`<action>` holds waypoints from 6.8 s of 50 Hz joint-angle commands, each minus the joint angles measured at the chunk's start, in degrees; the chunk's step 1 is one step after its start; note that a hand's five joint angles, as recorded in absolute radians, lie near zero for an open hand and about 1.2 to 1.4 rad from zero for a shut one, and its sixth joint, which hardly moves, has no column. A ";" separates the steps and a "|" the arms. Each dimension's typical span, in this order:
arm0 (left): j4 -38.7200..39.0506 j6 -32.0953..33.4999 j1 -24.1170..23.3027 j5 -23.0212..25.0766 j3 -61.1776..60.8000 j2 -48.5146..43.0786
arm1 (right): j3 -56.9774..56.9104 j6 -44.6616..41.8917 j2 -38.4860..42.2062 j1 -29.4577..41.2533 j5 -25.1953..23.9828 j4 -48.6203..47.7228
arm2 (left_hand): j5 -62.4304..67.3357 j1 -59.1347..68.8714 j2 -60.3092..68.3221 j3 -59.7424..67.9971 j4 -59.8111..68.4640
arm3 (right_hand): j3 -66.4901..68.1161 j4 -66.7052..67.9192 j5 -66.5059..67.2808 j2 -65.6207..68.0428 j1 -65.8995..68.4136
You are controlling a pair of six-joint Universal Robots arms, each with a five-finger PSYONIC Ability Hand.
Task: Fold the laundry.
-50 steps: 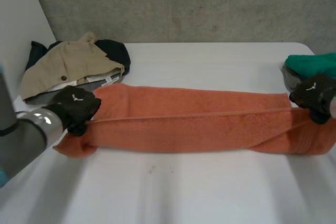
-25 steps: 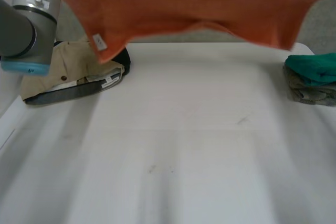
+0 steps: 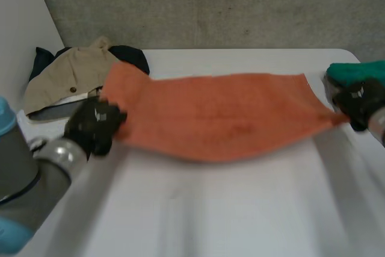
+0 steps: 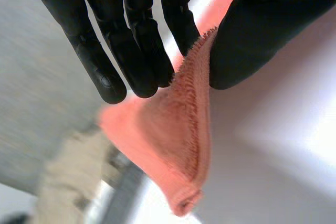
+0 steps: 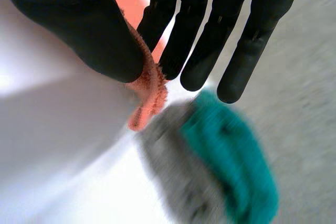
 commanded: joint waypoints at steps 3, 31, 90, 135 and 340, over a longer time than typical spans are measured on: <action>-32.14 4.85 0.30 -0.83 -5.29 9.33 | 8.72 -25.03 -7.91 -9.45 -0.71 25.60 | 13.67 13.83 11.32 11.62 11.15 | 11.62 11.35 12.04 12.59 15.20; -4.04 4.94 -2.95 -10.48 32.56 -27.91 | -13.94 -8.87 19.59 2.58 -1.24 -16.22 | 13.67 13.83 11.32 11.62 11.15 | 11.62 11.35 12.04 12.59 15.20; 8.71 -7.63 -7.87 -10.94 15.98 -14.31 | -15.01 4.49 23.12 -11.90 -5.29 -1.99 | -56.33 -56.17 -58.68 -58.38 -58.85 | 11.62 11.35 12.04 12.59 15.20; 8.97 -13.78 -7.61 -10.24 12.11 -4.72 | -15.54 5.62 23.92 38.89 -13.29 -18.78 | -56.33 -56.17 -58.68 -58.38 -58.85 | -48.60 -48.88 -48.19 -47.63 -45.02; -8.52 -29.87 -11.56 17.80 32.59 -10.61 | -19.32 26.29 21.18 11.64 -12.66 -19.22 | -55.45 -55.28 -57.79 -57.49 -57.96 | 2.96 2.69 3.38 3.93 6.54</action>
